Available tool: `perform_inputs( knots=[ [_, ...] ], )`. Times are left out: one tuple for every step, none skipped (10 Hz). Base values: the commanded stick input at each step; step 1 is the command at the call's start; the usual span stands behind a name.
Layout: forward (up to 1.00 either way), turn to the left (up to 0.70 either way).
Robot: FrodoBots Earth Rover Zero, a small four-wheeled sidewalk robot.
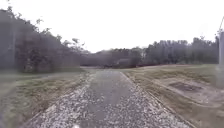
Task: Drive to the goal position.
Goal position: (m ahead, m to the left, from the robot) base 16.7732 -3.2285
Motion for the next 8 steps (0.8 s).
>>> perform_inputs(
  knots=[
    [0.45, 0.17],
    [0.45, 0.14],
    [0.45, 0.13],
    [0.45, 0.11],
    [0.45, 0.1],
    [0.45, 0.1],
    [0.45, 0.1],
    [0.45, 0.1]
  ],
)
